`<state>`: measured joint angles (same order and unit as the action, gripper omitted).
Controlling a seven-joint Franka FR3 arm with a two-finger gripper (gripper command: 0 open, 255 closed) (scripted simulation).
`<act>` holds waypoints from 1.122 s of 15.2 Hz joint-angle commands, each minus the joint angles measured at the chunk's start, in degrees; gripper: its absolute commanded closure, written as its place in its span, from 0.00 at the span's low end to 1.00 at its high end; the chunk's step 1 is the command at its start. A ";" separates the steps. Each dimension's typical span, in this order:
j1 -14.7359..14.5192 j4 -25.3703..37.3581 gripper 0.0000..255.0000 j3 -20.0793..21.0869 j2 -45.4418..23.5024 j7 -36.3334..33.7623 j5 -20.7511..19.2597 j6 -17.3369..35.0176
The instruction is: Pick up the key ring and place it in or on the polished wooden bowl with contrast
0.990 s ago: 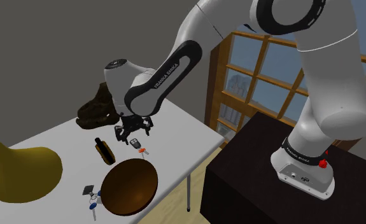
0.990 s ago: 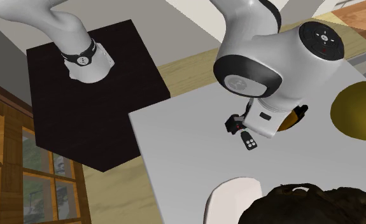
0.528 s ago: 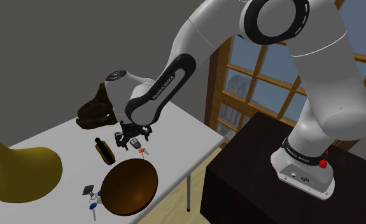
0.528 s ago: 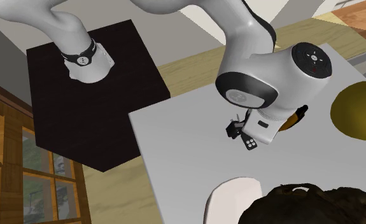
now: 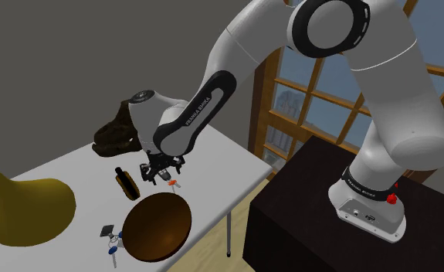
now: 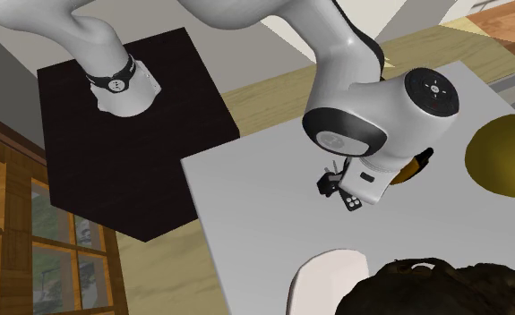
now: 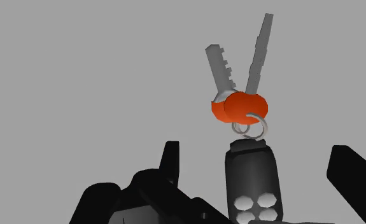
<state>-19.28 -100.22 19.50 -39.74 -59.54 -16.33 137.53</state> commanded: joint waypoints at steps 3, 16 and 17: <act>0.00 0.00 1.00 0.00 0.00 0.00 0.00 0.00; 0.73 -0.29 1.00 0.99 2.71 0.51 0.94 -2.41; 0.86 -0.31 1.00 1.17 3.24 0.62 1.14 -2.91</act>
<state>-18.56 -100.45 20.46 -37.11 -59.02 -15.42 135.14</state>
